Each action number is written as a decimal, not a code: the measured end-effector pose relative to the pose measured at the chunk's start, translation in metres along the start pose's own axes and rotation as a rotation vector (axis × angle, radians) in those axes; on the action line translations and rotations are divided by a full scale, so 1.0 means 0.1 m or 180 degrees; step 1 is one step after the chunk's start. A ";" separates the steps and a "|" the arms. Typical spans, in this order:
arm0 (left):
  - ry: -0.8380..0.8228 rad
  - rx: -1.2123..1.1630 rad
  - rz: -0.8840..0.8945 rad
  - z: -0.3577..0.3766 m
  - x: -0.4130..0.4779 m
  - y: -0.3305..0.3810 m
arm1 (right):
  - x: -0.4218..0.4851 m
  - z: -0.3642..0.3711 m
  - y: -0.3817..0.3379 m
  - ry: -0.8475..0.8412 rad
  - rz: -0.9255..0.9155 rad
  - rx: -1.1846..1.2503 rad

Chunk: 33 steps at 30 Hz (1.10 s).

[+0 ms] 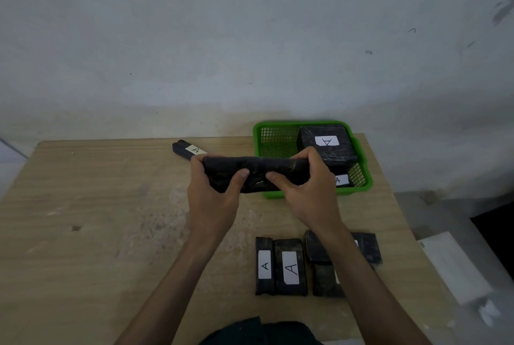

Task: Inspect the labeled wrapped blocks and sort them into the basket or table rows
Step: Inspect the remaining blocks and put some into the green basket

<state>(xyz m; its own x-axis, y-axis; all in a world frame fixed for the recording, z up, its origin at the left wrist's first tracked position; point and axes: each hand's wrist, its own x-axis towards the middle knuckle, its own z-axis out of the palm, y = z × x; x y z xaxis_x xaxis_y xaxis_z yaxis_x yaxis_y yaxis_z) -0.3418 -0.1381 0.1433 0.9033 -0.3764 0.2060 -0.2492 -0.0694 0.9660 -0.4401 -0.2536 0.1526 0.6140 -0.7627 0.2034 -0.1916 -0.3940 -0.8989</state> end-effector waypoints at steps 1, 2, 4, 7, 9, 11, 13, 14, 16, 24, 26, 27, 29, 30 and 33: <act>-0.0052 -0.0061 -0.0025 0.00 0.00 0.00 | 0.02 -0.02 0.01 -0.0037 -0.0030 0.0036; -0.0118 -0.0142 -0.0060 -0.01 0.01 0.00 | 0.03 -0.03 0.01 -0.0074 -0.0084 0.0092; -0.0300 -0.0511 -0.0301 -0.03 0.02 0.00 | 0.05 -0.06 0.01 -0.0161 -0.0273 0.0261; -0.0501 -0.1112 -0.0921 -0.05 0.03 0.02 | 0.06 -0.12 0.01 -0.0353 -0.0563 0.0461; -0.0449 -0.1201 -0.1028 -0.06 0.05 0.05 | 0.05 -0.15 -0.01 -0.0539 -0.0503 0.0607; -0.0450 -0.1114 -0.0895 -0.08 0.05 0.09 | 0.06 -0.15 -0.02 -0.0654 -0.0182 0.0719; -0.0478 -0.0842 -0.0708 -0.09 0.06 0.10 | 0.09 -0.16 -0.01 -0.0748 0.0189 0.0675; -0.0493 -0.0692 -0.0637 -0.10 0.06 0.11 | 0.10 -0.16 0.00 -0.0819 0.0344 0.0685; -0.0506 -0.0517 -0.0565 -0.11 0.06 0.09 | 0.10 -0.16 0.01 -0.0923 0.0516 0.0760; -0.0289 -0.0117 -0.0284 -0.05 -0.01 0.01 | 0.04 -0.06 0.09 -0.0533 0.0361 0.0243; -0.0366 -0.0084 -0.0334 -0.07 0.00 -0.01 | 0.03 -0.05 0.12 -0.0539 0.0368 0.0190; -0.0409 -0.0071 -0.0387 -0.08 0.02 -0.02 | 0.03 -0.05 0.12 -0.0586 0.0394 0.0235; -0.0454 -0.0074 -0.0491 -0.11 0.06 -0.04 | 0.02 -0.05 0.10 -0.0660 0.0436 0.0341; -0.0444 -0.0059 -0.0498 -0.12 0.08 -0.05 | 0.03 -0.04 0.11 -0.0650 0.0411 0.0306; -0.0319 0.0035 -0.0415 -0.09 0.06 -0.03 | 0.02 -0.01 0.12 -0.0512 0.0305 0.0076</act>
<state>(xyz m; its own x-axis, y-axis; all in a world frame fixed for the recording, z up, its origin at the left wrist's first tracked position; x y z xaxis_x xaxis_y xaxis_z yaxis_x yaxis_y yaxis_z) -0.3326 -0.1319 0.1433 0.8889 -0.4539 0.0618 -0.1364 -0.1335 0.9816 -0.4420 -0.2609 0.1427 0.7087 -0.7034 0.0534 -0.2381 -0.3097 -0.9206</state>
